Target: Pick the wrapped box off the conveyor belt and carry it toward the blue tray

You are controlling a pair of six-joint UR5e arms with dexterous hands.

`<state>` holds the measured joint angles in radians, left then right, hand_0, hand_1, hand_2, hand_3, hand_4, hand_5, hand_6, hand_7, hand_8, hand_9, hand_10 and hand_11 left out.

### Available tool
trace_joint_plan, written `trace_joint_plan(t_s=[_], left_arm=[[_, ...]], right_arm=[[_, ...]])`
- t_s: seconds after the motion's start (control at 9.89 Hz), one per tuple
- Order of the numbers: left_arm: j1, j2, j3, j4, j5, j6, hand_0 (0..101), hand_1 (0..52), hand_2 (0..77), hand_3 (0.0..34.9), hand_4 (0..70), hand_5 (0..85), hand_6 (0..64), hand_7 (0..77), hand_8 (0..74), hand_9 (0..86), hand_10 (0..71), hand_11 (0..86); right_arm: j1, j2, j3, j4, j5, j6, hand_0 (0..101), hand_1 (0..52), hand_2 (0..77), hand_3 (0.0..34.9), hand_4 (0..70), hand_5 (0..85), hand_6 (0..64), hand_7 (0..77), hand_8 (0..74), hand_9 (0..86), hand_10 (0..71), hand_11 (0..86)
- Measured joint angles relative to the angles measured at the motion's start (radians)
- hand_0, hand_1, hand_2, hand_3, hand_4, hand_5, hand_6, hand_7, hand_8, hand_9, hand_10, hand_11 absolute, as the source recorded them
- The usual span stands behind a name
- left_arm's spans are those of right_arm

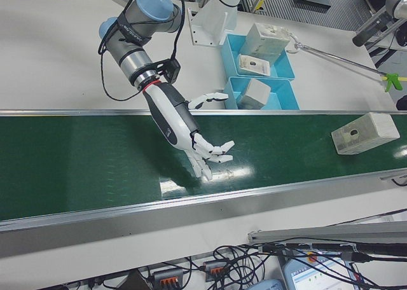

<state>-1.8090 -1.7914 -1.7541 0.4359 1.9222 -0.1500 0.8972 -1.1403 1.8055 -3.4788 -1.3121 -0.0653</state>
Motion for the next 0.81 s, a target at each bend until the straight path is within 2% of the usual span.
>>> trace_joint_plan(t_s=[0.1, 0.3, 0.61, 0.71, 0.81], left_arm=[[0.000, 0.000, 0.000, 0.000, 0.000, 0.000, 0, 0.0, 0.5, 0.0, 0.0, 1.1, 0.0, 0.0, 0.0, 0.0, 0.5, 0.0], [0.000, 0.000, 0.000, 0.000, 0.000, 0.000, 0, 0.0, 0.5, 0.0, 0.0, 1.1, 0.5, 0.0, 0.0, 0.0, 0.5, 0.0], [0.000, 0.000, 0.000, 0.000, 0.000, 0.000, 0, 0.0, 0.5, 0.0, 0.0, 1.1, 0.0, 0.5, 0.0, 0.0, 0.5, 0.0], [0.000, 0.000, 0.000, 0.000, 0.000, 0.000, 0, 0.0, 0.5, 0.0, 0.0, 1.1, 0.0, 0.5, 0.0, 0.0, 0.5, 0.0], [0.000, 0.000, 0.000, 0.000, 0.000, 0.000, 0, 0.0, 1.1, 0.0, 0.0, 1.1, 0.5, 0.0, 0.0, 0.0, 0.5, 0.0]], right_arm=[[-0.005, 0.000, -0.003, 0.017, 0.000, -0.003, 46, 13.1, 19.6, 21.0, 9.3, 38.2, 2.2, 25.1, 0.0, 4.4, 0.5, 1.6], [-0.006, 0.000, -0.006, 0.033, -0.001, -0.005, 46, 13.1, 18.5, 19.8, 10.4, 38.2, 2.2, 24.5, 0.0, 6.0, 0.5, 1.6], [0.000, 0.000, -0.008, 0.038, -0.001, -0.005, 46, 13.1, 18.5, 19.9, 10.4, 38.2, 2.2, 24.5, 0.0, 6.0, 0.0, 1.6], [0.003, 0.000, -0.009, 0.038, -0.001, -0.006, 46, 13.1, 16.9, 19.9, 10.4, 38.2, 2.2, 24.5, 0.0, 3.3, 0.5, 1.6], [0.006, 0.000, -0.009, 0.038, -0.001, -0.006, 46, 13.1, 16.9, 19.9, 10.4, 38.2, 2.2, 23.5, 0.0, 4.9, 0.5, 1.6]])
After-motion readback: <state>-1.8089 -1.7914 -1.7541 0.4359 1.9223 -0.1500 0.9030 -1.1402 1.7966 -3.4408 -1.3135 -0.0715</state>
